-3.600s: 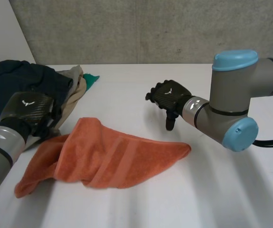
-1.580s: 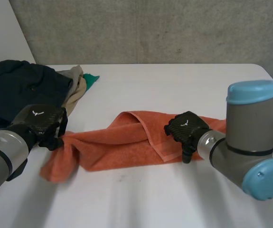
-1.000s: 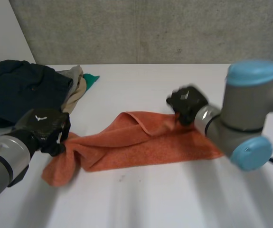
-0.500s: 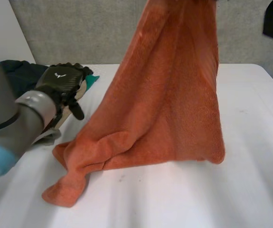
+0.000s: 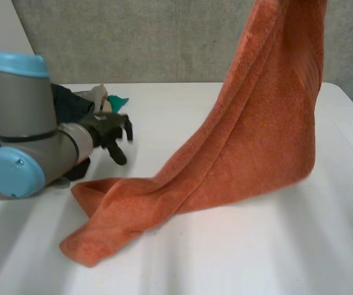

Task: Fold the laundry.

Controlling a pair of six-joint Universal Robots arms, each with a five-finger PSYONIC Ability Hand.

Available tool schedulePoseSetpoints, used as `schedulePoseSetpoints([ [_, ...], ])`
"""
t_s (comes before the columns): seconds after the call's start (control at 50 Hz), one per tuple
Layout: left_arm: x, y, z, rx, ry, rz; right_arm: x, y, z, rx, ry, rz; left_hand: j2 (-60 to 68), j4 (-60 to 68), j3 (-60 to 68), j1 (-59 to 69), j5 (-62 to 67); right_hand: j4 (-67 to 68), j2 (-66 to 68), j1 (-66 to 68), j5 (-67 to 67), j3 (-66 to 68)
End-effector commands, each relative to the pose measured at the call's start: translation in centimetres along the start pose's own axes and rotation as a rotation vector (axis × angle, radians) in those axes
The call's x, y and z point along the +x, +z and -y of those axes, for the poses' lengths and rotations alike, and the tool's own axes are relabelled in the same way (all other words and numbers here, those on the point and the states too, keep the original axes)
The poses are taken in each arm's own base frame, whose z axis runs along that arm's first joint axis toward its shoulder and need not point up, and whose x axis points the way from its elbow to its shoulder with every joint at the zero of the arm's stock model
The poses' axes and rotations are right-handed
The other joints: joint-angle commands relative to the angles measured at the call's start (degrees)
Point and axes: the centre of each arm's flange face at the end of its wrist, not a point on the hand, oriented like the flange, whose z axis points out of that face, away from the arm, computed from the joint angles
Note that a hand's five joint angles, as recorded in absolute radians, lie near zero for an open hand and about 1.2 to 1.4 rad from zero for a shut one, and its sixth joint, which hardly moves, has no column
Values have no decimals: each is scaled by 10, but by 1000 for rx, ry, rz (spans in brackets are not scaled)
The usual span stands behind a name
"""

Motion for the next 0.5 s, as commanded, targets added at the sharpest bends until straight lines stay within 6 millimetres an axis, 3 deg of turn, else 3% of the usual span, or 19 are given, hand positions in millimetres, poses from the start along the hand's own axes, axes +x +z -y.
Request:
schedulePoseSetpoints([
  [0.02,-28,-43,14,20,-65,204,-4,6,-17,-38,-34,-20,-151,-151,-153,-129,-152,115,126,162,139,122],
  [0.08,-27,-64,-4,-39,-64,200,0,8,-19,-38,-43,-46,-170,-170,-172,-147,-170,115,126,162,139,122],
  [0.12,-23,-82,-27,-107,-54,178,1,9,-15,-22,-47,-54,-163,-163,-166,-141,-164,115,126,162,139,122],
  [0.22,-14,-99,-60,-175,-66,113,-3,6,-2,8,-51,-45,-162,-161,-164,-139,-162,115,126,162,139,122],
  [0.36,-2,-77,-66,-75,-76,77,-13,-7,27,77,-26,-24,-189,-188,-191,-166,-189,115,126,162,139,122],
  [0.5,7,-51,-69,-111,-89,82,-7,-11,36,103,-18,-43,-132,-131,-134,-109,-132,115,126,162,139,122],
])
